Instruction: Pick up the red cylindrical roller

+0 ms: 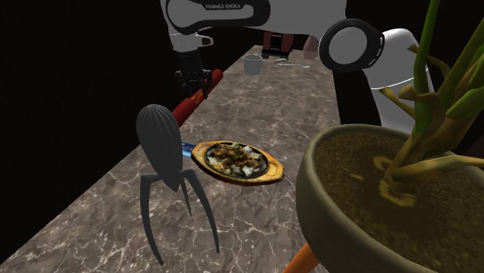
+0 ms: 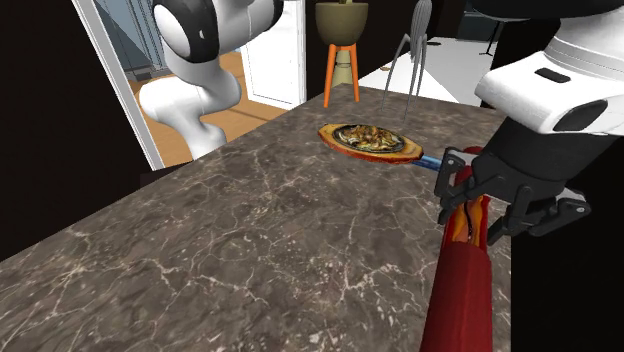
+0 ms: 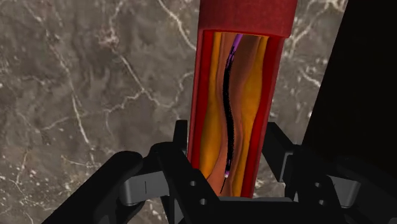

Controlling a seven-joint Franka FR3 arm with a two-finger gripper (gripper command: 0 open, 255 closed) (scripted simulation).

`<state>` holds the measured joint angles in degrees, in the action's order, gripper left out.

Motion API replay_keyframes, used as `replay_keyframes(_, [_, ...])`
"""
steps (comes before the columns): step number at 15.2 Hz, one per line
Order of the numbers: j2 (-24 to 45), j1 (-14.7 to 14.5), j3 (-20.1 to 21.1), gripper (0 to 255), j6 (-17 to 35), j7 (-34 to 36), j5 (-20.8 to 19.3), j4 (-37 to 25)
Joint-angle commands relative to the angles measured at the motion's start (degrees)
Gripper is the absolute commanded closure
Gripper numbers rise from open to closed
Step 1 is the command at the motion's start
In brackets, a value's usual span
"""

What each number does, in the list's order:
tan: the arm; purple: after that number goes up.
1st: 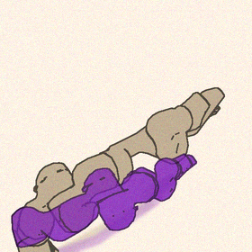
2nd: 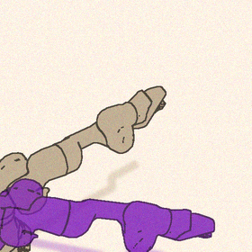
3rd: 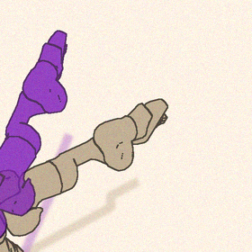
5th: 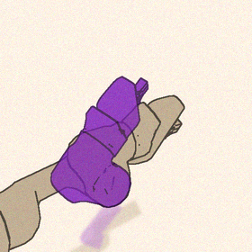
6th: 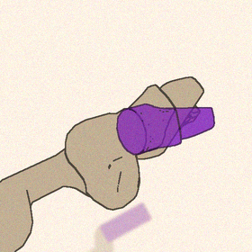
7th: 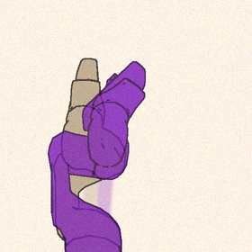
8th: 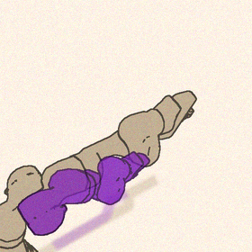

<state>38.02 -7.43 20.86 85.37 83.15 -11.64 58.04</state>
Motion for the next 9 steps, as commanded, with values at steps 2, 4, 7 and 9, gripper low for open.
replay_keyframes(2, [1.0, -0.7, -0.1, 255, -3.3, -0.3, -0.2, -4.4])
replay_keyframes(4, [1.9, -1.3, -0.2, 255, -5.4, -0.4, -0.4, -7.5])
replay_keyframes(7, [3.7, -2.5, -0.5, 255, -9.1, -0.7, -0.9, -13.2])
replay_keyframes(9, [3.8, -2.6, -0.5, 255, -9.3, -0.7, -0.9, -13.4])
